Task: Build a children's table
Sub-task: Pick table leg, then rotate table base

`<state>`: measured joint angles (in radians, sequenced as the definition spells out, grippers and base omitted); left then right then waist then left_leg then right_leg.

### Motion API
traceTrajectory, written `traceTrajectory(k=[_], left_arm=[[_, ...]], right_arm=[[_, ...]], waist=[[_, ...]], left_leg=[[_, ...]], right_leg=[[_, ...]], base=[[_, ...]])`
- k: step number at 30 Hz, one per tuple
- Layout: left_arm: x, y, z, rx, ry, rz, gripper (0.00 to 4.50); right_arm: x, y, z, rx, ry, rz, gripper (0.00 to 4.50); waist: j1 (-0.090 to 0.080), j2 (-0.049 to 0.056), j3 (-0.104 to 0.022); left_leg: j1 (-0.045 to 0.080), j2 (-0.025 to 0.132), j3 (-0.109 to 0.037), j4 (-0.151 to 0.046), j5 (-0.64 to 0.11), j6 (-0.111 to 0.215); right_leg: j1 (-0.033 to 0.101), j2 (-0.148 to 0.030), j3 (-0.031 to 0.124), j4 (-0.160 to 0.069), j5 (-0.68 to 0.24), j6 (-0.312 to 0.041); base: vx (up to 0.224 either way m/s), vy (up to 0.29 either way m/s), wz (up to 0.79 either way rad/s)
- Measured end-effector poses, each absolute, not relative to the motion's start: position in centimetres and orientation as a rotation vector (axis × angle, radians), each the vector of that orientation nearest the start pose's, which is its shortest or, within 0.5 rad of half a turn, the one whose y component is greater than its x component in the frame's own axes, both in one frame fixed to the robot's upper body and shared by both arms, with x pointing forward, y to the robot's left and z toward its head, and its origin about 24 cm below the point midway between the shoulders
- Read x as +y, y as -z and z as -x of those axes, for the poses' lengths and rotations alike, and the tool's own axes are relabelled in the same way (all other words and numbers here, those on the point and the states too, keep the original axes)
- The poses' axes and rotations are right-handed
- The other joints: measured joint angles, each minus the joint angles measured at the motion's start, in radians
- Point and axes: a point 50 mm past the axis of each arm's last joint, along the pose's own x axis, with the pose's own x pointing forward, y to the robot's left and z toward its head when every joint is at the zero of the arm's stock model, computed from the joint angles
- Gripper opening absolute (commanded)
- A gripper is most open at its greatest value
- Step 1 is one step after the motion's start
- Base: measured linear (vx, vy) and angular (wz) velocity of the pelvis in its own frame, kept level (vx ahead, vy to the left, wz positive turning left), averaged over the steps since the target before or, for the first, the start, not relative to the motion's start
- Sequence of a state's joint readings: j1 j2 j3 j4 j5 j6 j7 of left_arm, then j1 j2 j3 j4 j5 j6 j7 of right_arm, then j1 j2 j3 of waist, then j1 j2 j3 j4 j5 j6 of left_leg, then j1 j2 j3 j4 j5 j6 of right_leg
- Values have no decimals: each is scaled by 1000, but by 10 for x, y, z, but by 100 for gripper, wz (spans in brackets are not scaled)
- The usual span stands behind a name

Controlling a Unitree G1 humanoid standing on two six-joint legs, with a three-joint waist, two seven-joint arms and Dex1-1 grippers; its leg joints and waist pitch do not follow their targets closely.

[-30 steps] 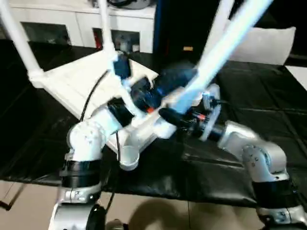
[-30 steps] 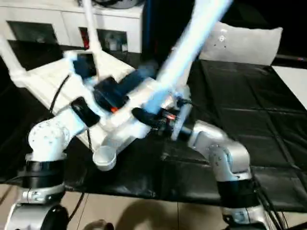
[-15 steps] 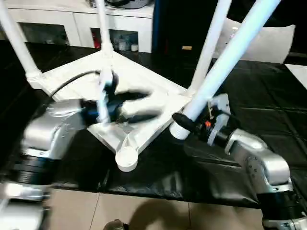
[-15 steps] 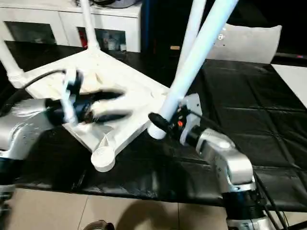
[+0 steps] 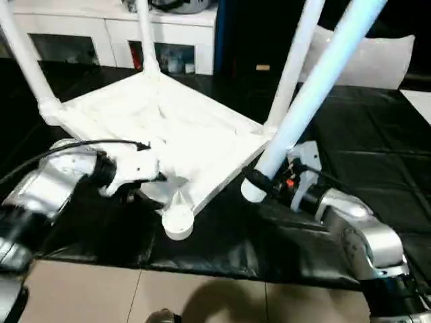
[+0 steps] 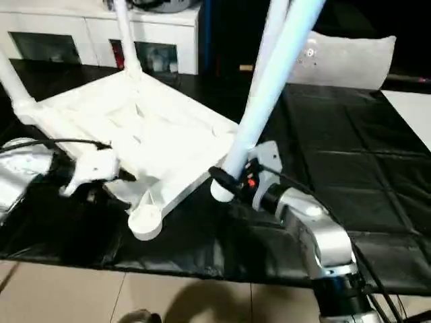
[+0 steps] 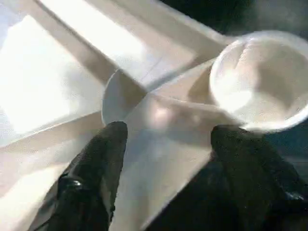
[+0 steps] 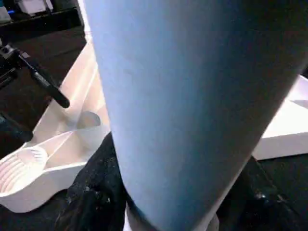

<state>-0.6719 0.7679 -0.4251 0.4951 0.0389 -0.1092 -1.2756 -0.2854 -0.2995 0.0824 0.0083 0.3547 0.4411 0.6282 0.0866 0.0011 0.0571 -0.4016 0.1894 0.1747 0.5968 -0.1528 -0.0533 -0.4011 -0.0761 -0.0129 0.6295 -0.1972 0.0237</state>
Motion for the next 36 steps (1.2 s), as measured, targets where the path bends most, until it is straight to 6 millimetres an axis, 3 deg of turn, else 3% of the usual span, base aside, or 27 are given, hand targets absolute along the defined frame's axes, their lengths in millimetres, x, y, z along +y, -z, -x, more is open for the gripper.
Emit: traceTrajectory(k=[8,18,27,28,36], left_arm=[[212,-110,-327,479,1355,-1077,233],[227,-113,-326,568,1383,-977,147],[227,-116,-326,603,1420,-1020,142],[227,-117,-326,622,1428,-1002,170],[232,-116,-321,677,1470,-1021,217]], right_arm=[[-136,-81,-288,185,-806,-60,192],[-140,-81,-288,188,-811,-39,192],[-140,-81,-288,188,-816,-38,192],[-140,-81,-288,188,-816,-36,192],[-142,-81,-288,188,-816,-30,192]], waist=[[-6,3,-2],[-27,3,-2],[-28,3,-2],[-28,3,-2],[-22,3,-2]], left_leg=[[2,0,0,0,0,0],[4,1,0,0,1,-1],[4,1,0,0,1,-1],[4,1,0,0,1,-1],[3,1,1,0,1,-1]], right_leg=[[0,1,0,3,0,0],[-1,0,0,3,3,-5],[-2,1,0,2,2,-4],[-2,1,0,2,2,-4],[-2,0,0,2,2,-4]], base=[[0,0,0],[0,0,0],[0,0,0],[0,0,0],[0,0,0]])
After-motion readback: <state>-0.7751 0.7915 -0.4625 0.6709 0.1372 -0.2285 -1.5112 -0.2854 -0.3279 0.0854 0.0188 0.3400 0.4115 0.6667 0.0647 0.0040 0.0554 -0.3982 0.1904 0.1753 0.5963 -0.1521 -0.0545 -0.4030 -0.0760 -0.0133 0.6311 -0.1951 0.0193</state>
